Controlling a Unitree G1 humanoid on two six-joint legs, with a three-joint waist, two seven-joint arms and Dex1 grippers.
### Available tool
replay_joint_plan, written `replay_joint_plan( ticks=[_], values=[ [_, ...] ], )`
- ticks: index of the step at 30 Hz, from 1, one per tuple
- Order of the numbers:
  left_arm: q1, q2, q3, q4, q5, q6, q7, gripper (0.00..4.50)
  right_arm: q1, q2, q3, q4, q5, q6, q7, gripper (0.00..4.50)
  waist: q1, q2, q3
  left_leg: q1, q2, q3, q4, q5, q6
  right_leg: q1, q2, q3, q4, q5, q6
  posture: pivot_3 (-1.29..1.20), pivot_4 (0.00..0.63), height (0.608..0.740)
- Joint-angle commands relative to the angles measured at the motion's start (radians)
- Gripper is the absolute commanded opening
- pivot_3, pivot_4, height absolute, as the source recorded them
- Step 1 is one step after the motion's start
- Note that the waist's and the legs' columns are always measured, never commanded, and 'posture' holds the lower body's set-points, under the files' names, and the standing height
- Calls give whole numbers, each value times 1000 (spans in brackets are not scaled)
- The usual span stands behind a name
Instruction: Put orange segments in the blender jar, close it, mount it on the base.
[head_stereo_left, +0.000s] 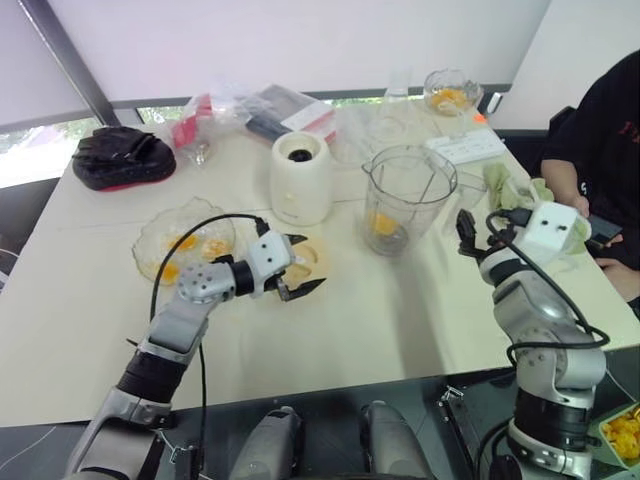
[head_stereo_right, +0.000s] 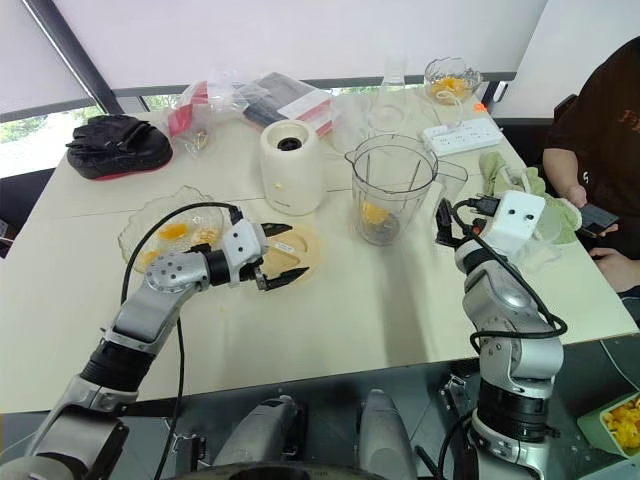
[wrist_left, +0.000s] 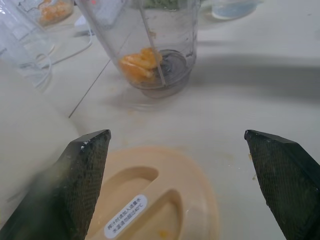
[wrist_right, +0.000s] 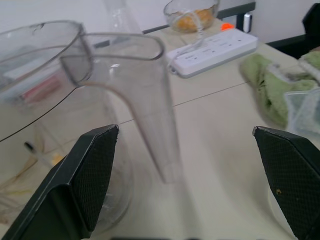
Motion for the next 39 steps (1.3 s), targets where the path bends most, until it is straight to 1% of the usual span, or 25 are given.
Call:
replay_joint_plan(
  ticks=[1,5,8,11,13,16,19,23,25,28,32,34,35,39],
  values=[
    [-23,48,59,13,5,-19,2,4500,51,-26,56,-101,8,42,57,4486,0,0,0,0,0,0,0,0,0,0,0,0,0,0,0,0,150,740],
    [-42,97,74,43,-4,-20,-27,4500,117,-85,82,-201,44,107,133,4486,1,0,0,0,0,0,0,-1,1,0,0,0,0,0,0,0,150,740],
    [-84,143,59,94,-7,-21,-104,4500,179,-195,72,-291,125,178,263,4486,6,-1,1,0,-1,0,0,-1,2,0,0,0,-1,0,0,0,150,740],
    [-155,172,18,201,12,-68,-207,4500,206,-296,79,-330,218,215,403,4486,2,-2,1,0,0,-1,1,-1,2,2,0,-2,-2,0,0,0,150,740],
    [-217,172,-11,299,28,-114,-272,4500,197,-340,89,-331,252,230,459,4486,2,-2,1,0,0,-1,1,-1,2,2,0,-2,-2,0,0,0,150,740],
    [-326,146,-48,484,66,-206,-346,4500,165,-370,83,-325,329,273,504,4486,2,-3,2,0,0,-1,2,-1,2,3,0,-2,-2,0,0,0,150,740],
    [-458,104,-85,711,110,-315,-414,4500,125,-403,103,-324,364,285,551,4486,4,-5,3,0,0,-1,2,-1,3,3,0,-3,-2,0,0,0,150,740],
    [-610,59,-135,980,199,-463,-455,4500,80,-416,128,-317,388,311,553,4486,3,-10,6,-1,0,-1,4,-2,4,3,0,-4,-2,0,0,0,150,740],
    [-677,28,-148,1088,233,-495,-463,4500,59,-414,136,-317,403,326,547,4486,3,-11,6,-2,-1,-1,4,-2,4,3,0,-4,-2,0,0,0,150,740],
    [-757,-21,-167,1213,292,-514,-452,4500,38,-407,159,-329,419,366,519,4486,3,-15,8,-3,-1,-1,4,-3,5,2,-1,-4,-3,0,1,0,150,740],
    [-806,-66,-181,1288,352,-518,-443,4500,49,-400,188,-359,394,370,474,4486,3,-16,9,-3,-1,-1,5,-3,6,2,-1,-4,-2,0,1,0,150,740],
    [-819,-90,-182,1308,375,-505,-434,3944,64,-385,180,-379,400,373,444,4500,3,-16,9,-3,-1,-1,5,-3,6,2,-1,-4,-2,0,1,0,150,740],
    [-823,-99,-179,1315,382,-498,-434,3589,70,-380,176,-386,403,372,433,4500,3,-16,9,-3,-1,-1,5,-3,6,2,-1,-4,-2,0,1,0,150,740],
    [-820,-119,-200,1337,443,-493,-394,1510,96,-362,155,-414,407,375,378,4500,3,-16,9,-3,-1,-1,6,-3,6,2,-1,-4,-1,0,1,0,150,740]
  ],
)
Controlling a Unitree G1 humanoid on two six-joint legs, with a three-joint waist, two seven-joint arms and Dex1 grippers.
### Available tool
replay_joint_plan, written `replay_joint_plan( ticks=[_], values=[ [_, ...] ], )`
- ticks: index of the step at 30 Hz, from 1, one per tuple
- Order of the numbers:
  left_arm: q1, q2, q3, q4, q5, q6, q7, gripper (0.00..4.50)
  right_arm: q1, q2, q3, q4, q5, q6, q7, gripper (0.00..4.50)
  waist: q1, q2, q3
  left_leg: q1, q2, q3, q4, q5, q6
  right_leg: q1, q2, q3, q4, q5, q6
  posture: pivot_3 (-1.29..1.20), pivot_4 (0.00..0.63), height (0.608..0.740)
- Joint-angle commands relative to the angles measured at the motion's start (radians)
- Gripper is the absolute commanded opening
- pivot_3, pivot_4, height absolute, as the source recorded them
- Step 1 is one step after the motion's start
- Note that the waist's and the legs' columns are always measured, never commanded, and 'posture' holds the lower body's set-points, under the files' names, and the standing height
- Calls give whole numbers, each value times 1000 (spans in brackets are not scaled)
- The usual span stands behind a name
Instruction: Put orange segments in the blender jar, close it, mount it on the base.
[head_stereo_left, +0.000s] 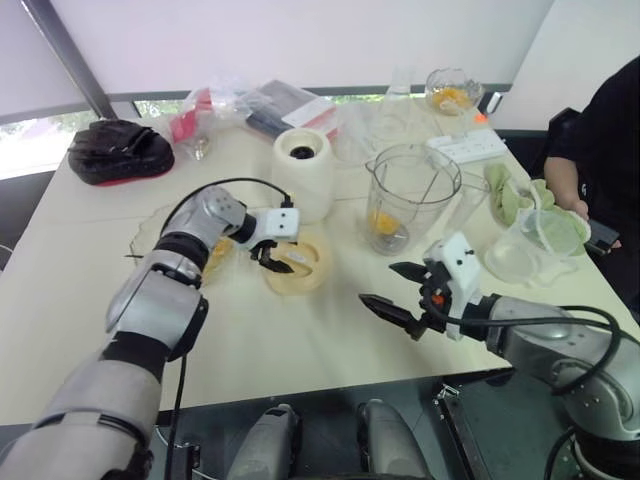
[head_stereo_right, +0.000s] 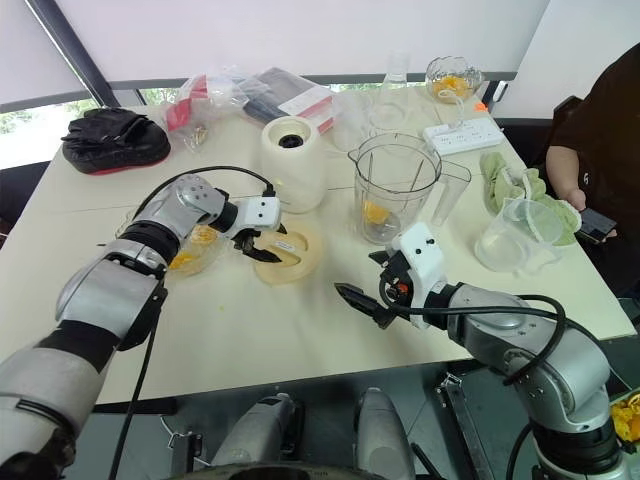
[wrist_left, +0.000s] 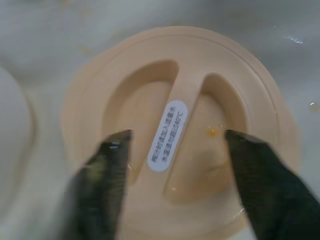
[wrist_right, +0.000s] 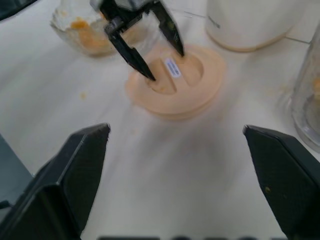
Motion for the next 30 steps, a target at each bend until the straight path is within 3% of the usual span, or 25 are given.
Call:
replay_joint_plan(
  ticks=[1,2,3,12,20,25,30],
  values=[
    [-27,-2,-11,12,51,2,33,908,12,10,-38,-57,14,-4,-40,4500,0,0,0,0,0,0,0,0,0,0,0,0,0,0,0,0,150,740],
    [-26,-6,-11,15,60,4,42,391,16,11,-40,-63,15,-3,-49,4500,0,0,0,0,0,0,0,0,0,0,0,0,0,0,0,0,150,740],
    [-25,-16,-12,19,68,13,56,188,22,14,-48,-68,16,-1,-62,4500,0,0,0,0,0,0,0,0,0,0,0,0,0,0,0,0,150,740],
    [-11,-52,-18,32,120,65,123,203,28,9,-77,-80,44,3,-119,4500,23,-1,-1,2,0,-1,3,0,0,3,0,0,1,0,0,0,150,740],
    [-65,-1,109,1,-2,33,21,203,50,7,-70,-75,25,-5,-144,4500,20,-1,-1,1,0,-1,3,0,0,2,0,0,1,0,0,0,150,740],
    [-71,37,195,-40,-83,25,-79,203,140,15,-28,-72,-104,-86,-171,4500,20,-1,-1,0,0,0,2,0,0,0,0,0,2,0,0,0,150,740],
    [-28,80,249,-129,-158,26,-162,203,157,114,-27,24,-281,-238,-261,4500,19,-1,-1,0,-1,0,2,0,0,0,0,0,2,0,1,0,150,740]
  ],
)
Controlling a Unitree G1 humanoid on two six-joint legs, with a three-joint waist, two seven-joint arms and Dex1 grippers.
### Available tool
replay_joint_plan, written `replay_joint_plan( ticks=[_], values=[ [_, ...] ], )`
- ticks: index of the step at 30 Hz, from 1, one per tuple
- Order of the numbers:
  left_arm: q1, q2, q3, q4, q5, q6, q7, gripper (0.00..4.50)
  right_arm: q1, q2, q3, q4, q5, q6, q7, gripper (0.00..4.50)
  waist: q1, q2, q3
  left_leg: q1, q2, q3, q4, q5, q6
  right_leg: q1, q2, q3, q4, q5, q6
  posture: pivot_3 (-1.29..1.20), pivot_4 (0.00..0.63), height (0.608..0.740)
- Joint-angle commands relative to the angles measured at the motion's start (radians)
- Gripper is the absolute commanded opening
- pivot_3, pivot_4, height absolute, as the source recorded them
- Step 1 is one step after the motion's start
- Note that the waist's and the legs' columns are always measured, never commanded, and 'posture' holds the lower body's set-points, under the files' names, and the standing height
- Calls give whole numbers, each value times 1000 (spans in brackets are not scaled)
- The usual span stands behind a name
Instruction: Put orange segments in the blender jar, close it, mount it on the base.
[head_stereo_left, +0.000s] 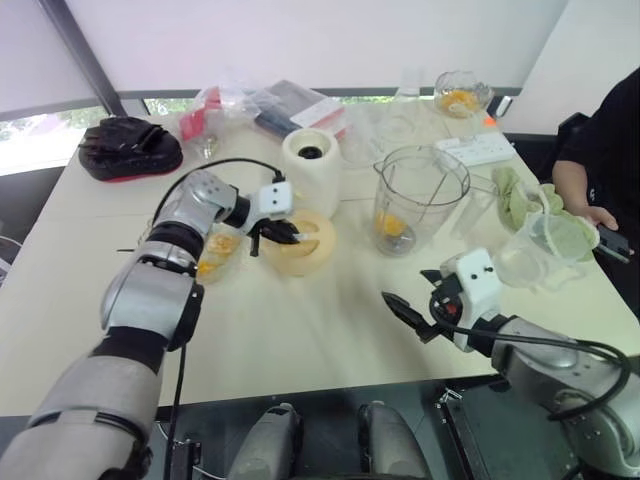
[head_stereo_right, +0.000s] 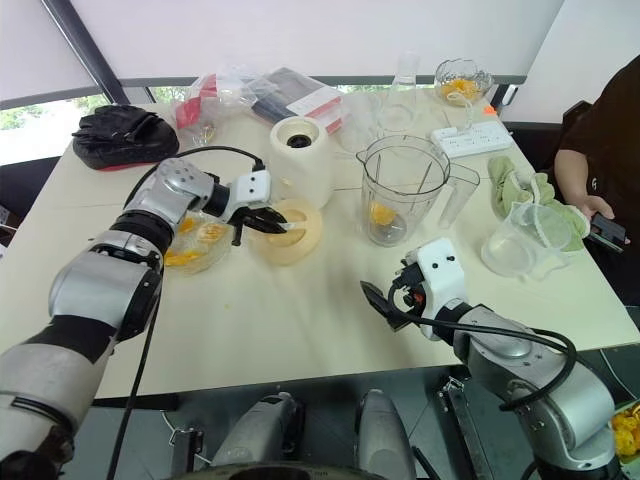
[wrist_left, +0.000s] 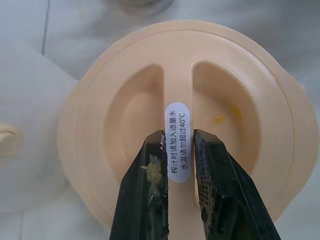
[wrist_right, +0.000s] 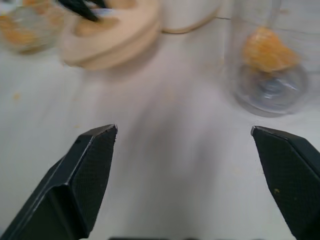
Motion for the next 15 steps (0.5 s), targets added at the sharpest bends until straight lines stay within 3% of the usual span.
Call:
replay_joint_plan(
  ticks=[1,15],
  values=[
    [20,32,55,-99,-74,-3,-52,203,-25,56,-16,60,-127,-121,-63,4500,-1,0,0,0,0,0,0,0,0,0,0,0,0,0,0,0,150,740],
    [245,88,80,-504,-172,130,-3,203,-209,84,-61,447,-374,-388,-37,4500,-15,1,0,0,0,0,0,2,-4,0,0,1,1,0,0,0,150,740]
  ],
)
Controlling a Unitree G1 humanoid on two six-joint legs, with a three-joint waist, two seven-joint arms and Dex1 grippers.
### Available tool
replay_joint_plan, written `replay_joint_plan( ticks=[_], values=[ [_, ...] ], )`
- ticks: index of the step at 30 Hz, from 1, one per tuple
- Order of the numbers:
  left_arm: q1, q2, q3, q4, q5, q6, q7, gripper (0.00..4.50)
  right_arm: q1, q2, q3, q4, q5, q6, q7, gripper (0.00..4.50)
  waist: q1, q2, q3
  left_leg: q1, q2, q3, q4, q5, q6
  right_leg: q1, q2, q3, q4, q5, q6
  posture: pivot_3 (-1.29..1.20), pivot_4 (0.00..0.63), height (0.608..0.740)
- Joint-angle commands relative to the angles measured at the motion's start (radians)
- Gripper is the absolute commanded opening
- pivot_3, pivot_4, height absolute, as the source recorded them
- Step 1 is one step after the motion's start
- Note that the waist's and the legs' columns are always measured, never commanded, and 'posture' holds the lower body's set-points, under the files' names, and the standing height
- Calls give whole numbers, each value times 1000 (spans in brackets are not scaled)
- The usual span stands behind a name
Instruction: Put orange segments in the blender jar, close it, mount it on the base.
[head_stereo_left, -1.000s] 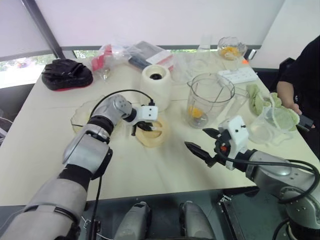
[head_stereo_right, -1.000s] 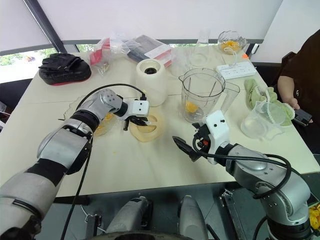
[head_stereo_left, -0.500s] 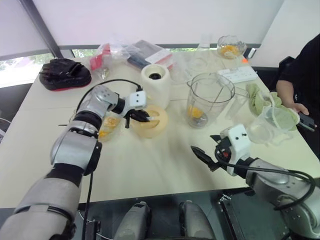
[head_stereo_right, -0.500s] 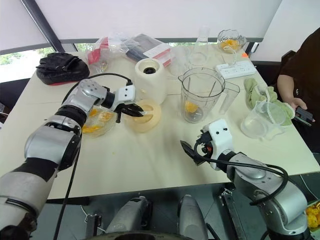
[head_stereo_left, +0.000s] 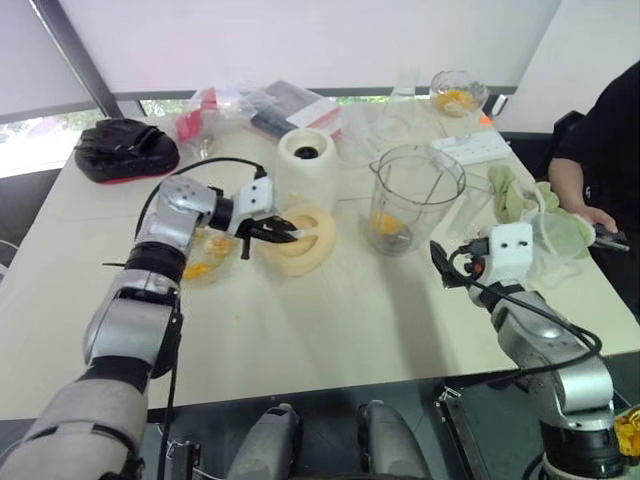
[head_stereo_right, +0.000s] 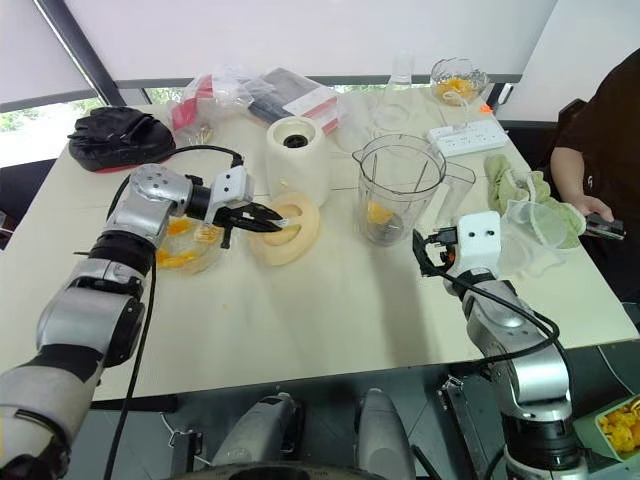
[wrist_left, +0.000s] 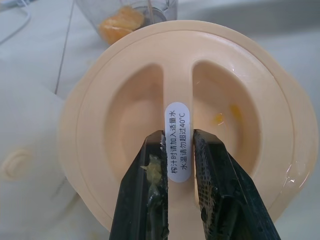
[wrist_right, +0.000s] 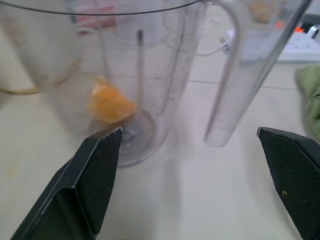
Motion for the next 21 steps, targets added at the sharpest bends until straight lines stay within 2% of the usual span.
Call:
replay_joint_plan(
  ticks=[1,14,21],
  values=[
    [13,19,24,-101,-45,27,28,203,-58,1,-39,63,-40,-66,9,4500,-2,0,0,0,0,0,0,0,0,0,0,0,0,0,0,0,150,740],
    [55,77,15,-249,-72,89,68,203,-216,20,-57,380,-111,-232,47,4500,-11,1,0,0,0,0,-1,1,-3,-1,0,1,0,0,0,0,150,740],
    [65,90,7,-274,-80,92,79,203,-281,27,-52,465,-133,-282,63,4500,-11,1,0,0,0,0,-1,2,-3,-1,0,1,0,0,0,0,150,740]
  ],
)
